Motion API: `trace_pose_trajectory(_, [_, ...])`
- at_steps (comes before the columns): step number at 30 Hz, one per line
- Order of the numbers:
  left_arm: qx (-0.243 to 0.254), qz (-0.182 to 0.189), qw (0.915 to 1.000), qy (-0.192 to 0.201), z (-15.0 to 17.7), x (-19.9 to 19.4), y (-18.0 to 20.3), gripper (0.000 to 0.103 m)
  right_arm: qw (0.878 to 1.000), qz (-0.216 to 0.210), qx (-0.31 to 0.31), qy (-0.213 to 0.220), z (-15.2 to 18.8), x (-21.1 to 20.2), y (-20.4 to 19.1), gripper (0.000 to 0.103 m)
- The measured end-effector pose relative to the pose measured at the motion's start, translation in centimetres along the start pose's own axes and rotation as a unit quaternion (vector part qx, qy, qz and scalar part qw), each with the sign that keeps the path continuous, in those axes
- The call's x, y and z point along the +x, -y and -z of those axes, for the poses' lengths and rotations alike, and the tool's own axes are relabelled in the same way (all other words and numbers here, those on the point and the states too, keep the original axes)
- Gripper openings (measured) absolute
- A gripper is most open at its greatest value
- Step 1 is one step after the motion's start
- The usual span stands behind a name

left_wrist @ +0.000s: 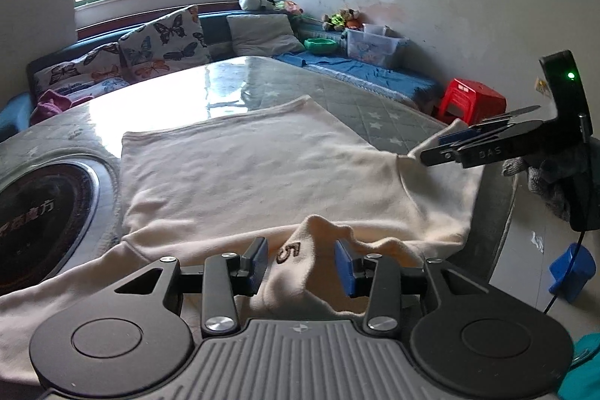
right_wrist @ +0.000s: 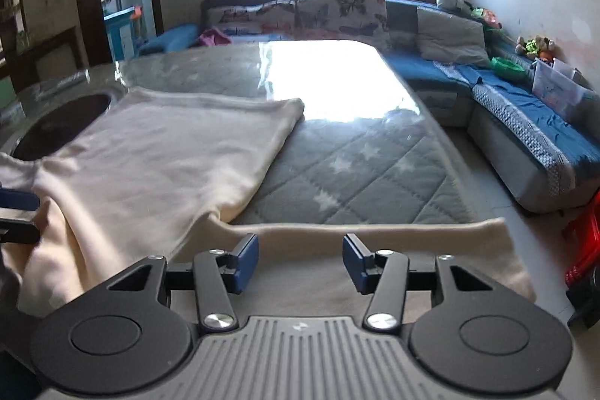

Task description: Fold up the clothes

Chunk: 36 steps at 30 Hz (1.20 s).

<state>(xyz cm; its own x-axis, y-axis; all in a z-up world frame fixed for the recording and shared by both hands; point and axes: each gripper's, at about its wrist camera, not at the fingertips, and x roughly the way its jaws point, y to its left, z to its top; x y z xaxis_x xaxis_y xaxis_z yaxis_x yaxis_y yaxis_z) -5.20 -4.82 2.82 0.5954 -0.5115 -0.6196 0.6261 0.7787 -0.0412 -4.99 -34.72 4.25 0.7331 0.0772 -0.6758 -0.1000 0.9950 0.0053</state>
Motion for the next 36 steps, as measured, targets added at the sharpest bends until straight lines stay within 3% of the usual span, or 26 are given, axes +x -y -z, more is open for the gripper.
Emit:
trace_pose_trajectory(4, [0.007, -0.004, 1.0000, -0.003, 0.5, 0.2, 0.0, 0.014, 1.000, 0.003, -0.008, -0.008, 0.6, 0.7, -0.7, 0.054])
trace_pose_trajectory(10, [0.019, -0.010, 0.9996, 0.019, 1.2, -2.3, -0.2, 0.005, 1.000, 0.004, -0.005, -0.011, 0.7, 0.7, -0.5, 0.060])
trace_pose_trajectory(18, [0.038, -0.011, 0.9992, 0.005, 2.9, -4.6, 0.0, 0.005, 1.000, 0.010, -0.011, -0.013, 0.7, 0.7, -0.5, 0.066])
trace_pose_trajectory(24, [0.047, -0.009, 0.9987, 0.014, 2.2, -4.7, 0.5, 0.010, 1.000, 0.014, -0.010, -0.015, 0.6, 0.5, -0.5, 0.070])
trace_pose_trajectory(26, [0.048, -0.013, 0.9986, 0.017, 1.9, -4.7, 0.6, 0.018, 1.000, 0.016, -0.014, -0.015, 0.6, 0.3, -0.5, 0.079])
trace_pose_trajectory(30, [0.050, -0.016, 0.9985, 0.017, 1.9, -4.6, 0.6, 0.036, 1.000, 0.012, -0.024, -0.009, 0.4, -0.5, -1.0, 0.079])
trace_pose_trajectory(36, [0.063, -0.013, 0.9977, 0.019, 1.8, -4.0, 0.9, 0.037, 0.998, -0.040, -0.051, 0.004, -0.9, -2.5, -3.2, 0.080])
